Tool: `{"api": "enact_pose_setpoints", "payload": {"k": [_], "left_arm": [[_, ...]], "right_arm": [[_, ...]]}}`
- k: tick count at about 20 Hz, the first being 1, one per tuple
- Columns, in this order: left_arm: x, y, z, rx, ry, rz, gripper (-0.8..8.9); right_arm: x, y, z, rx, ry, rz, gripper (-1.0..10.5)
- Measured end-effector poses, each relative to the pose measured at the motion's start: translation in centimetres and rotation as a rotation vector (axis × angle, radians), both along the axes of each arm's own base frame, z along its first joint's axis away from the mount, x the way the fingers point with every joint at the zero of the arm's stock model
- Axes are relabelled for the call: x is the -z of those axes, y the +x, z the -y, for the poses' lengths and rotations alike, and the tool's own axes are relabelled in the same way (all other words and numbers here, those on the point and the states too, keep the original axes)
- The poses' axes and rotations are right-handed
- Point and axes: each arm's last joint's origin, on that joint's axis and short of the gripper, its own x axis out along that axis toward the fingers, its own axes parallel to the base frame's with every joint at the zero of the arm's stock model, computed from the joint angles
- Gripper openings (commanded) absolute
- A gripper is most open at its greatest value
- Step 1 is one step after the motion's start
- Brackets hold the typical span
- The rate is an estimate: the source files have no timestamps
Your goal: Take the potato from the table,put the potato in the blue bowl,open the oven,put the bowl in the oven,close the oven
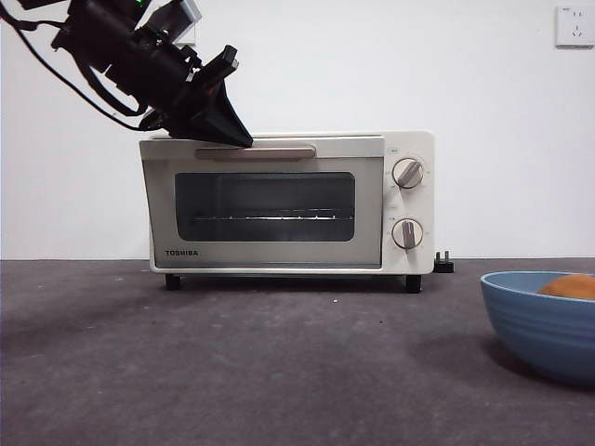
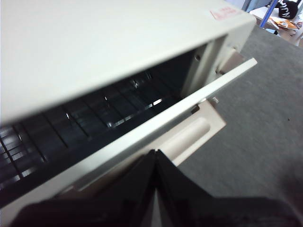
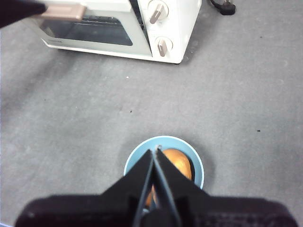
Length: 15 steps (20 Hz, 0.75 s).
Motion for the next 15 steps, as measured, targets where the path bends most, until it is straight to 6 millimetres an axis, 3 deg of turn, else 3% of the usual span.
{"api": "enact_pose_setpoints", "payload": {"k": [5, 9, 15], "left_arm": [[1.5, -3.2, -0.6, -0.031, 0.007, -0.055, -0.06], [2.8, -4.5, -1.1, -0.064, -0.02, -0.11, -0.06], [6.1, -6.5, 0.1, -0.119, 0.002, -0.182, -0.06]], "right_arm": [[0.0, 0.0, 0.0, 0.0, -0.001, -0.002, -0.1], [0.0, 0.0, 0.0, 0.0, -0.001, -0.002, -0.1], [0.0, 0.0, 0.0, -0.002, -0.005, 0.001, -0.1]]}}
